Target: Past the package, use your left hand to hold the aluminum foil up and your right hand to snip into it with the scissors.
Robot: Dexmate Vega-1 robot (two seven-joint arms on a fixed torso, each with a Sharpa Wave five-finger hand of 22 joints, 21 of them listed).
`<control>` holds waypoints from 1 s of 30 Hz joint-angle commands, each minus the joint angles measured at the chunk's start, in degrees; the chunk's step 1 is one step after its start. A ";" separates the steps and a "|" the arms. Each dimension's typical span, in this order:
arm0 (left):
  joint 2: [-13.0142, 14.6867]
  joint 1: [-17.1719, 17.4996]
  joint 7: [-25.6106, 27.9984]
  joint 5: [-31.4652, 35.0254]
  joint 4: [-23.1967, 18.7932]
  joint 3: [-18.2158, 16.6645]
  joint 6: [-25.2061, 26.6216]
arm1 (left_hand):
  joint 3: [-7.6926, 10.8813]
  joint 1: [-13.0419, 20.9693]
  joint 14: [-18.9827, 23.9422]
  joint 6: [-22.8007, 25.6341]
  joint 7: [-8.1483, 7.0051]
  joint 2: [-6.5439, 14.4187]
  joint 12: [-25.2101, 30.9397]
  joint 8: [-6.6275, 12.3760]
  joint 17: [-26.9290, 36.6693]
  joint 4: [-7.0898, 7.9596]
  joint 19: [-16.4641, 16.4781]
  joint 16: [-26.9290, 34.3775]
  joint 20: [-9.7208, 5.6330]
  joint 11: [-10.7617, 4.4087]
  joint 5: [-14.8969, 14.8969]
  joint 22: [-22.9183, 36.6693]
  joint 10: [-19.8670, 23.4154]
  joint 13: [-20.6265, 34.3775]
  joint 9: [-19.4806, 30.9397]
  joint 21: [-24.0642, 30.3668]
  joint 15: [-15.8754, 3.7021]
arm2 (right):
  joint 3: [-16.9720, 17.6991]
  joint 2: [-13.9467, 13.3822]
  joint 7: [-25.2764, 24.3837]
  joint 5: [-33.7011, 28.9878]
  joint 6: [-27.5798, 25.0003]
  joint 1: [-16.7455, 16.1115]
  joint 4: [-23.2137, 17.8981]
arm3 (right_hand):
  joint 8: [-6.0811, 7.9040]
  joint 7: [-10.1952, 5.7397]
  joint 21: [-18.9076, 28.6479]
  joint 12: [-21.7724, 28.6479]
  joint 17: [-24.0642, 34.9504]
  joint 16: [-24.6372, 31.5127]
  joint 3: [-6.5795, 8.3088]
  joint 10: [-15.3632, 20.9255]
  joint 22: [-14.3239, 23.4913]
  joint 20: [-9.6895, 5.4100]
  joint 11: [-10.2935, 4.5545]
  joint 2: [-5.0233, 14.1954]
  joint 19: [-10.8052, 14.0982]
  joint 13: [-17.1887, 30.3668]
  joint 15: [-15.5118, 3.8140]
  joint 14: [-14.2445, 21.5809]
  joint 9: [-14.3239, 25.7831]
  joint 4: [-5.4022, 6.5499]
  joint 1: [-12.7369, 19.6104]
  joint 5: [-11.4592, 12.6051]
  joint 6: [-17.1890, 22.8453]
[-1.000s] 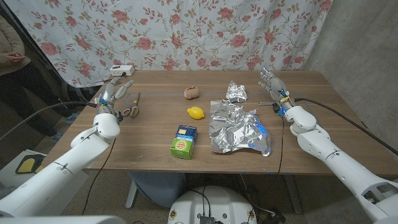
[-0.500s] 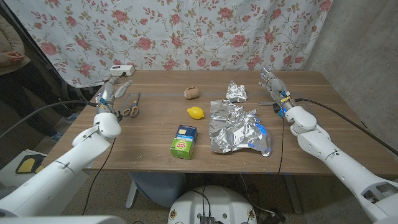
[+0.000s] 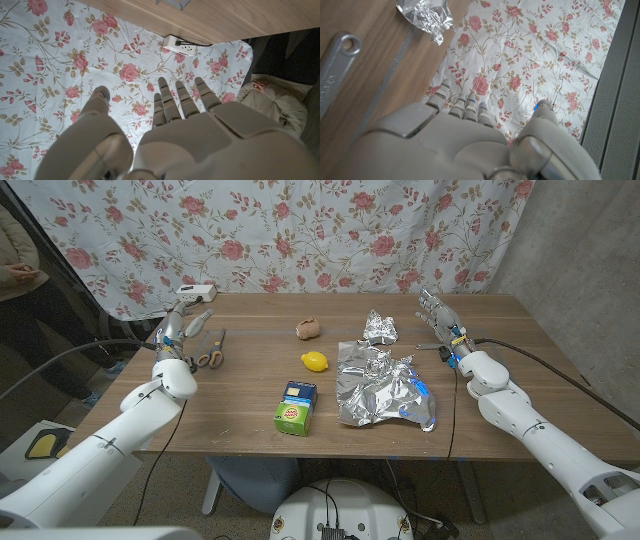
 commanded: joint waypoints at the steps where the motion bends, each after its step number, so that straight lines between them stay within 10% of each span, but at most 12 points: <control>1: 1.29 -1.76 -2.10 0.14 -1.37 1.08 5.57 | 0.43 1.72 -0.25 -0.71 -0.28 0.21 0.07 -0.11 0.07 -0.65 -0.07 -0.27 0.68 -0.68 0.51 0.31 0.17 0.26 0.09 -0.16 0.00 | -0.07 0.29 -0.04 0.25 -0.10 0.24 0.59 | 0.23 0.27 0.37 0.16 0.19 0.22 0.34 0.25 0.17 0.22 0.09 0.02 0.41 0.05 0.06 0.08 0.13 0.02 0.80 -0.19 0.22; 30: 2.03 -6.47 -4.70 -0.06 -0.37 4.69 12.20 | 0.39 5.52 -1.24 -6.69 -1.13 0.35 -0.36 -0.57 0.24 -0.42 0.04 -0.51 1.34 -1.77 0.75 0.37 -0.13 1.40 0.16 -0.27 0.06 | -0.62 1.41 1.24 0.36 0.88 2.27 4.10 | 0.25 0.16 0.37 0.15 0.14 0.24 0.62 0.28 0.17 0.16 -0.11 0.49 0.41 0.05 -0.07 0.05 0.14 0.00 1.24 -0.07 0.39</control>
